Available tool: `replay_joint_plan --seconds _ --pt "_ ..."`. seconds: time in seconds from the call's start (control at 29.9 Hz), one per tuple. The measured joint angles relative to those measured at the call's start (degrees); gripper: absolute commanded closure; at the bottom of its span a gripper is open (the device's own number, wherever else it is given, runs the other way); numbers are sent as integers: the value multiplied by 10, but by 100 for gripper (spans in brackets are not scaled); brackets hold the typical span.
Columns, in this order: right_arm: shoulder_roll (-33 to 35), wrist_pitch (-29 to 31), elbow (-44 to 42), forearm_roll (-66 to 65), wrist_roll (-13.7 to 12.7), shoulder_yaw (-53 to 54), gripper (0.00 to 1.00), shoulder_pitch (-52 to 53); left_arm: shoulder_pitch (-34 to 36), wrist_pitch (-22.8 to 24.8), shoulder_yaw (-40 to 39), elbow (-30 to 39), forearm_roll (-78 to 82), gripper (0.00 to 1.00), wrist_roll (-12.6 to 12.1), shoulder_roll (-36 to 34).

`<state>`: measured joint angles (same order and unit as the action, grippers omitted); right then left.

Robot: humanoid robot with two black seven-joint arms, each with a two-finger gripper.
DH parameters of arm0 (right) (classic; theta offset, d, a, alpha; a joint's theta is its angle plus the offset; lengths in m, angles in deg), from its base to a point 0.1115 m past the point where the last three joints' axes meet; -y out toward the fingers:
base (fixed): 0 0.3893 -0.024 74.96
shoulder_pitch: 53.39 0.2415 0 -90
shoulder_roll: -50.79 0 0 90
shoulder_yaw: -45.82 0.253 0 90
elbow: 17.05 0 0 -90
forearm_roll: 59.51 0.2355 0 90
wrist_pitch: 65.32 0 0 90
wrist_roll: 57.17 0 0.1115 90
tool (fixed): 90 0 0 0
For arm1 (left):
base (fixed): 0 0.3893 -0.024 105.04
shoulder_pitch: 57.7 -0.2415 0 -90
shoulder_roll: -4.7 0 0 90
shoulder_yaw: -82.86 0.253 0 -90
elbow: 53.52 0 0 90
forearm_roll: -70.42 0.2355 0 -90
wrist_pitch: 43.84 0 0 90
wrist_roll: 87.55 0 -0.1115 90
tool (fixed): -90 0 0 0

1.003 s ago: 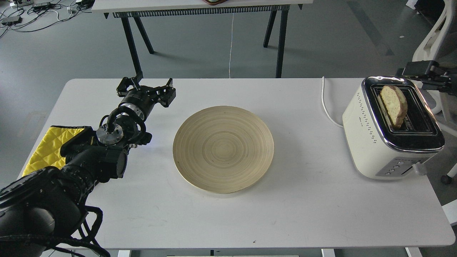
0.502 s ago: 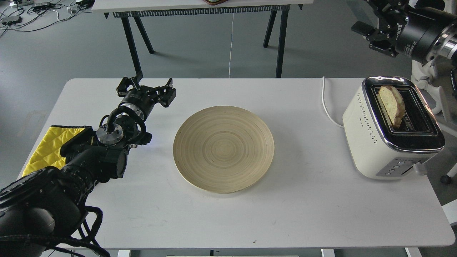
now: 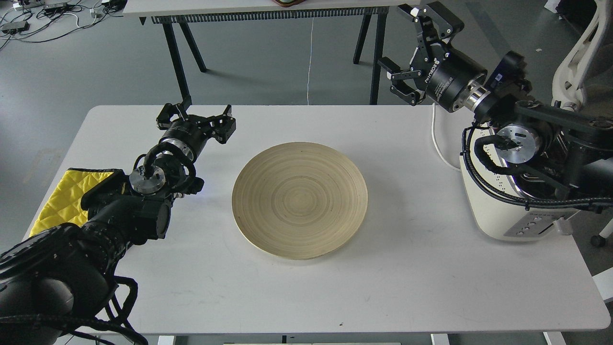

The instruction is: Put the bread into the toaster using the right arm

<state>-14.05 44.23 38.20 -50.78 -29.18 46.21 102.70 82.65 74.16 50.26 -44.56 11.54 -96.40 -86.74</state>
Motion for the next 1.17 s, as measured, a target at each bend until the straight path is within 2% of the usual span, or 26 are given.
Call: replay_joint_plan --seconds 0.13,0.23,0.67,1.17 --pt "-47 62 -55 30 0 41 1 -46 0 0 0 0 0 0 0 0" --pt "-71 81 -72 74 0 51 1 -66 0 0 0 0 0 0 0 0" --pt "-78 84 -107 112 0 101 1 -141 0 0 0 0 0 0 0 0" --pt "-79 84 -114 107 0 104 1 -150 0 0 0 0 0 0 0 0"
